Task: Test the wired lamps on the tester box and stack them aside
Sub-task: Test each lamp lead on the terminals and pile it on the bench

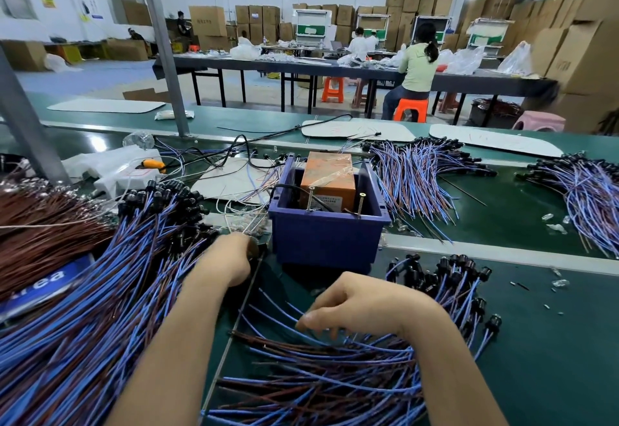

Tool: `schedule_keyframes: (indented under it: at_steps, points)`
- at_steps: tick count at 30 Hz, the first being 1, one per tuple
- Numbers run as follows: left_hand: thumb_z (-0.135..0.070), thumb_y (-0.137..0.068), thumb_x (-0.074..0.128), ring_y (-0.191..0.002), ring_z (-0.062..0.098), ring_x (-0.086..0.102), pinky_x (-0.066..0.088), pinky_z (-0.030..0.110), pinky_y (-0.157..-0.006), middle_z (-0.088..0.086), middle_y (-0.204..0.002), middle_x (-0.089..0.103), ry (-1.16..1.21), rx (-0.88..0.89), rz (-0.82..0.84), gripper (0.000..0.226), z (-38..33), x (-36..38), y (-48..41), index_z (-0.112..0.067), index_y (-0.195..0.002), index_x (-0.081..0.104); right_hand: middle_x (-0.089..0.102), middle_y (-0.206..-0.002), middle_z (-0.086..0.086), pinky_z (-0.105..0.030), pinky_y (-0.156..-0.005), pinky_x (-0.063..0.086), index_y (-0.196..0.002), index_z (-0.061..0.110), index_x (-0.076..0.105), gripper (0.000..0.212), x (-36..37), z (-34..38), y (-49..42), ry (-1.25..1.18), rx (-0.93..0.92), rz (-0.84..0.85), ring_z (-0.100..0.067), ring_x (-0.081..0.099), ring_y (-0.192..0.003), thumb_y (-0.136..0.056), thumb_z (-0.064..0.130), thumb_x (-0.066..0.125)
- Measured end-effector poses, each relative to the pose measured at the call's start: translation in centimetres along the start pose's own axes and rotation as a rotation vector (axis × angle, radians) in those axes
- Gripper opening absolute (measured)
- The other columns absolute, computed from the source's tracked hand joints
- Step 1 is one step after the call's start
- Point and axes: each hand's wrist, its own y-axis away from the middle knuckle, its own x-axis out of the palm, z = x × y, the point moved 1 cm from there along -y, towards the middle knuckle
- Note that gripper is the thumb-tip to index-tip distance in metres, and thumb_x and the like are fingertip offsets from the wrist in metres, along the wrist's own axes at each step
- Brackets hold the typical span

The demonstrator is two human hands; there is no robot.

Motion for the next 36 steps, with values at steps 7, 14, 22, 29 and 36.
schedule_keyframes:
  at_steps: [7,14,22,29,36]
  points:
    - [-0.005,-0.079,0.070,-0.095,0.022,0.064,0.050,0.026,-0.083,0.007,-0.101,0.071,0.137,0.085,0.016,0.021,-0.3,-1.5,0.2,-0.019,-0.094,0.069,0.073,-0.089,0.001,-0.026,-0.076,0.053,-0.107,0.021,0.072,0.024,-0.3,-0.3,-0.2,-0.132,-0.026,-0.128,-0.006,0.064,-0.074,-0.094,0.034,0.057]
    - [-0.001,-0.076,0.075,-0.071,0.005,0.064,0.048,0.012,-0.067,-0.003,-0.078,0.073,0.745,0.478,0.116,0.023,-4.1,-5.8,4.7,-0.016,-0.086,0.062,0.073,-0.084,-0.008,-0.019,-0.056,0.048,-0.103,0.018,0.070,0.015,-0.2,0.3,-0.7,-0.486,-0.159,-0.373,-0.011,0.064,-0.061,-0.089,0.020,0.066]
    - [-0.015,-0.094,0.054,-0.078,0.019,0.070,0.059,0.036,-0.071,0.000,-0.105,0.069,1.102,0.472,0.261,0.028,-8.7,-4.0,6.8,-0.024,-0.120,0.056,0.070,-0.064,-0.002,-0.017,-0.040,0.040,-0.080,0.013,0.055,0.018,-2.3,0.9,0.6,-1.250,-0.264,-0.687,-0.010,0.055,-0.039,-0.096,0.011,0.050]
    - [-0.022,-0.092,0.057,-0.056,0.014,0.061,0.051,0.021,-0.056,0.005,-0.097,0.075,0.839,0.487,0.546,0.037,-7.3,-4.2,6.5,-0.019,-0.129,0.054,0.064,-0.055,-0.006,-0.014,-0.036,0.040,-0.086,0.010,0.053,0.015,-5.1,-2.7,4.0,-1.323,-0.190,-1.007,-0.008,0.051,-0.038,-0.099,0.011,0.045]
    - [-0.032,-0.088,0.063,-0.109,0.003,0.060,0.044,0.022,-0.100,-0.005,-0.125,0.063,0.648,0.563,0.366,0.051,-9.3,-2.6,6.3,-0.028,-0.136,0.047,0.054,-0.056,-0.004,-0.015,-0.034,0.034,-0.081,0.009,0.050,0.021,-6.3,-5.1,5.1,-1.441,-0.201,-0.986,-0.008,0.045,-0.039,-0.100,0.010,0.041]
